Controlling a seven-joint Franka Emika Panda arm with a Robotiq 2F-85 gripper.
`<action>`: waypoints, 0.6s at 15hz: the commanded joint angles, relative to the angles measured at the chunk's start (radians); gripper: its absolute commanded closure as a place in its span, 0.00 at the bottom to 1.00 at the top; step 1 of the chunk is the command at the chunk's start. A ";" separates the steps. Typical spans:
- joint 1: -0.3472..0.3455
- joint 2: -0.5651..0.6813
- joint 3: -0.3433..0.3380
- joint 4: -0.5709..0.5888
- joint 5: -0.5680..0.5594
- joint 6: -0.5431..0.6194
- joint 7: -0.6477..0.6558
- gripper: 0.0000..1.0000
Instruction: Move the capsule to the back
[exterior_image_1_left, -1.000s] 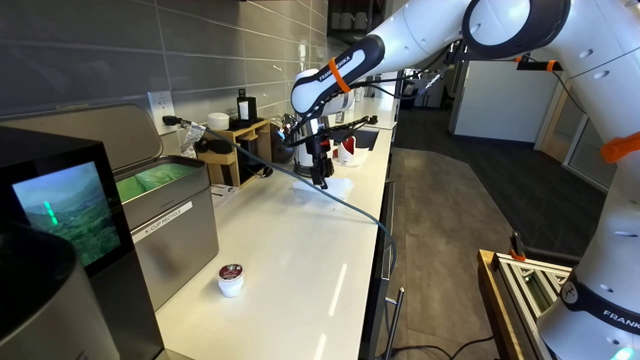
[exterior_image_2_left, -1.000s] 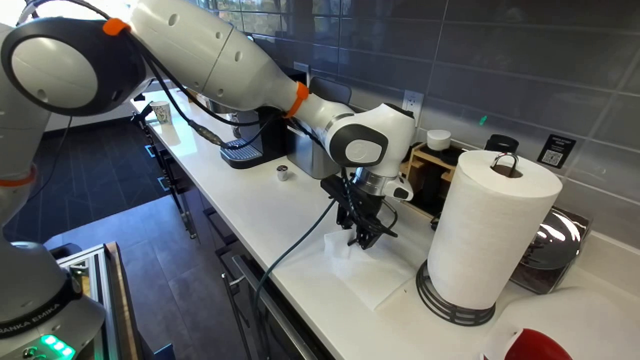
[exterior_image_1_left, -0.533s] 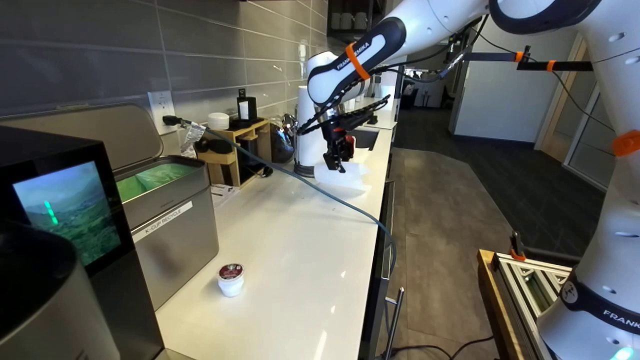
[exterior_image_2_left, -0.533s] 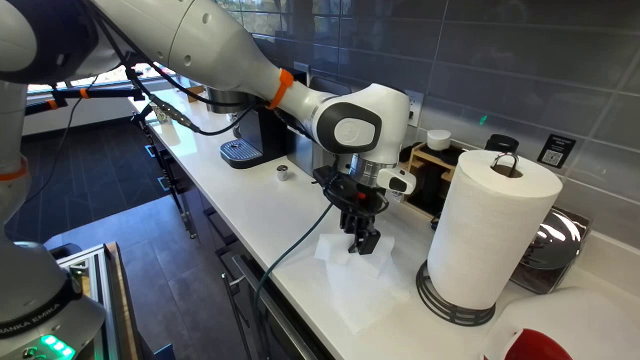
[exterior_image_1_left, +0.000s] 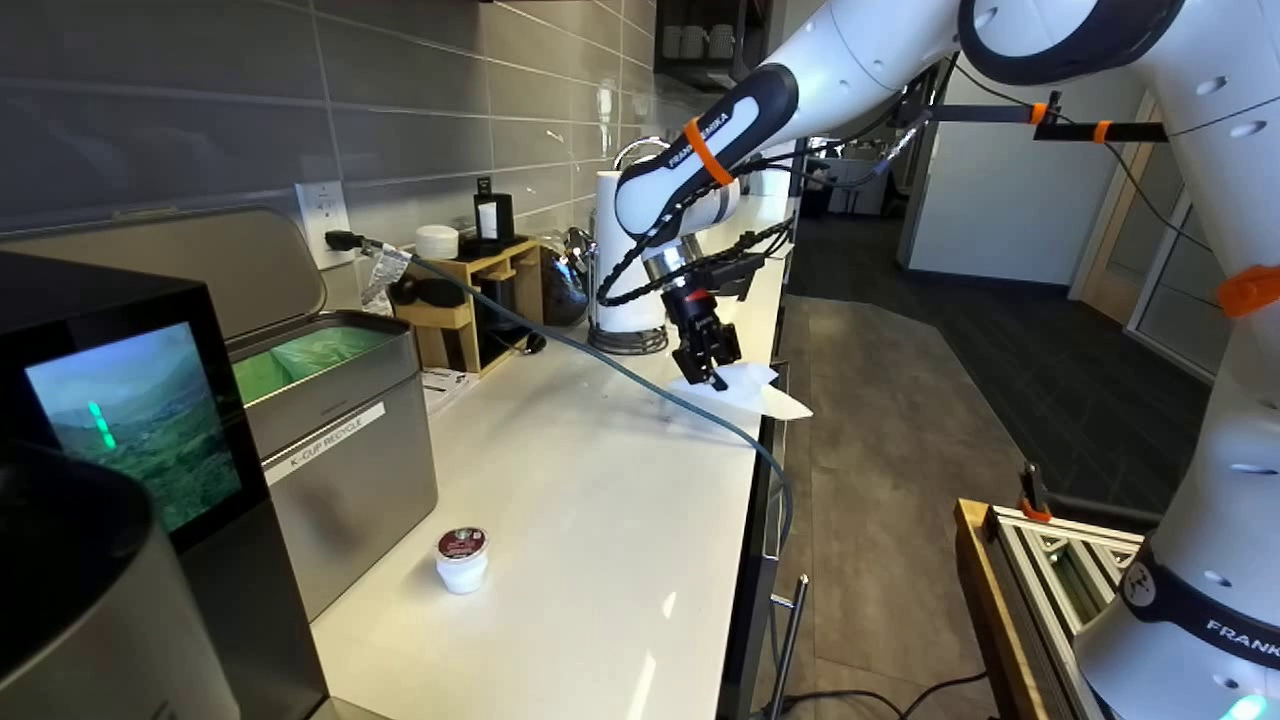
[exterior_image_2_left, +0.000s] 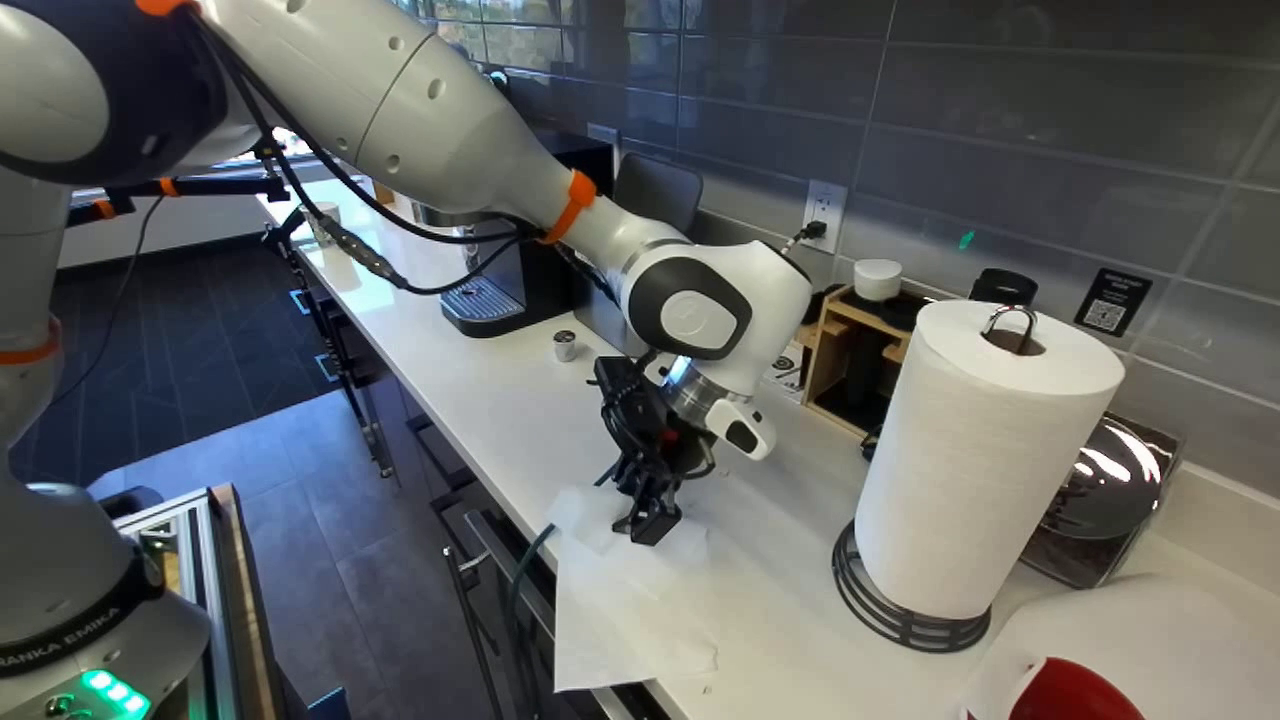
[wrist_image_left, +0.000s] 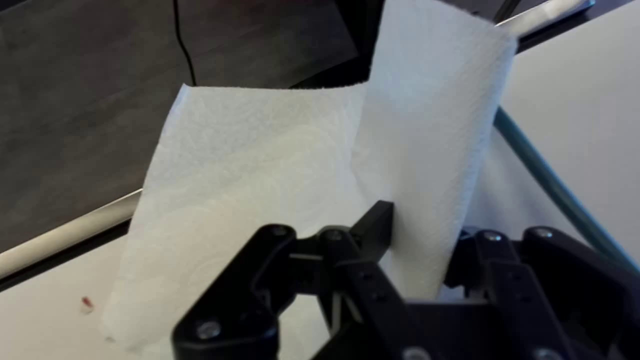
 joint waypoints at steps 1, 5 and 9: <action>-0.042 0.025 0.052 0.028 0.140 -0.043 -0.080 0.97; -0.009 0.013 0.023 0.007 0.076 -0.008 -0.036 0.90; -0.015 0.027 0.024 0.035 0.194 -0.010 0.101 0.97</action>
